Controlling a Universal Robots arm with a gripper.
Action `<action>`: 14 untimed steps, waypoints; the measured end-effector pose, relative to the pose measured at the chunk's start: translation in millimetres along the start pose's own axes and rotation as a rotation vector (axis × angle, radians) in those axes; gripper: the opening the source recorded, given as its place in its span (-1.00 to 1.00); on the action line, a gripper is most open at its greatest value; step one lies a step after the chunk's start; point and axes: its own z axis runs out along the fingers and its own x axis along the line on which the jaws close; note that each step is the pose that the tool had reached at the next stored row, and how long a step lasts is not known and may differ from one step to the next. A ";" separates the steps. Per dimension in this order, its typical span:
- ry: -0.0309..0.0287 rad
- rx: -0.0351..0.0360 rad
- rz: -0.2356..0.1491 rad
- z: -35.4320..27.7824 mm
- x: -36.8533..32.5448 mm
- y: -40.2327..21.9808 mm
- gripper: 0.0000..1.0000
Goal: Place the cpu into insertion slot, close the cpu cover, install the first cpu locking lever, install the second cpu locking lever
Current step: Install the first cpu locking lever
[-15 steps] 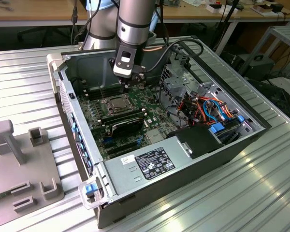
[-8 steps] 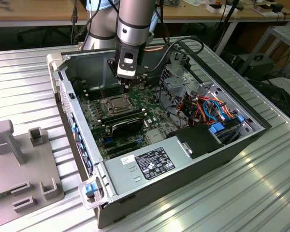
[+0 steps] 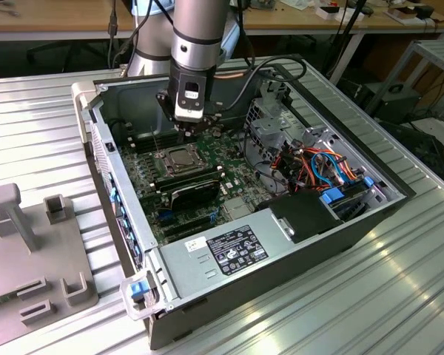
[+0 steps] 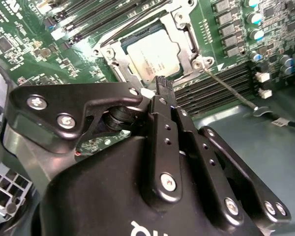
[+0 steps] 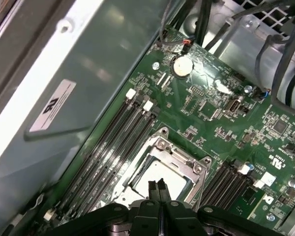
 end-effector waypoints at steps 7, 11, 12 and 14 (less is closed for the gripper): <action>0.0007 0.0036 -0.054 1.1 5.2 -7.7 -0.78; -0.0051 0.0074 -0.123 1.4 5.5 -8.1 -0.78; -0.0056 0.0077 -0.141 1.5 5.5 -8.1 -0.78; -0.0059 0.0077 -0.178 1.8 5.5 -8.1 -0.78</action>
